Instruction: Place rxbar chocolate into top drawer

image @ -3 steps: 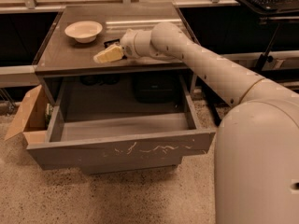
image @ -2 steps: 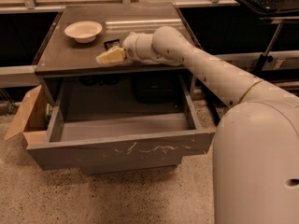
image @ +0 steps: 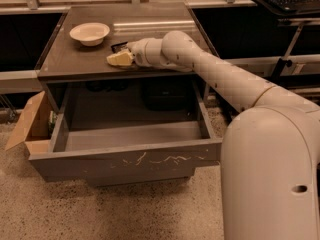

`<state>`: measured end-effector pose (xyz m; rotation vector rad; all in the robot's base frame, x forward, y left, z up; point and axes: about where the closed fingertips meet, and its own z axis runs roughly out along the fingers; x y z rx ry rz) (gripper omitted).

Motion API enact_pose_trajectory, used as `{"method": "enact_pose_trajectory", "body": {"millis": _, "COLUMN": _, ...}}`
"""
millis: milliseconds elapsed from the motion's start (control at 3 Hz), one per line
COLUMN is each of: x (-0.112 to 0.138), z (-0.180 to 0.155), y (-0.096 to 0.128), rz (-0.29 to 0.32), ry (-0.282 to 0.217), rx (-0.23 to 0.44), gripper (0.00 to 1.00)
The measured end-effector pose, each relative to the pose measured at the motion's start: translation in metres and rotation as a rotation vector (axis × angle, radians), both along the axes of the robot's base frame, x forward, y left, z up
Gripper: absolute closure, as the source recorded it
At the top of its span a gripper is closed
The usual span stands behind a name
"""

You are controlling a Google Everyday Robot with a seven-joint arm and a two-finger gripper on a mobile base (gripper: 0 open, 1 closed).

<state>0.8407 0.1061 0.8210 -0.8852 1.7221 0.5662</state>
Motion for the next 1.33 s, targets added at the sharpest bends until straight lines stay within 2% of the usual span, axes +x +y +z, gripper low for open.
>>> {"method": "enact_pose_trajectory", "body": {"millis": 333, "x": 0.0, "z": 0.0, "y": 0.0, "rz": 0.0, "ry": 0.0, "rx": 0.0, "gripper": 0.73}}
{"method": "enact_pose_trajectory", "body": {"millis": 667, "x": -0.007, "z": 0.024, "y": 0.005, "rz": 0.057, "ry": -0.056, "rx": 0.014, "gripper": 0.96}}
{"method": "enact_pose_trajectory", "body": {"millis": 1000, "x": -0.028, "z": 0.075, "y": 0.015, "rz": 0.227, "ry": -0.167, "rx": 0.065, "gripper": 1.0}}
{"method": "enact_pose_trajectory", "body": {"millis": 1333, "x": -0.036, "z": 0.112, "y": 0.02, "rz": 0.355, "ry": -0.232, "rx": 0.106, "gripper": 1.0}}
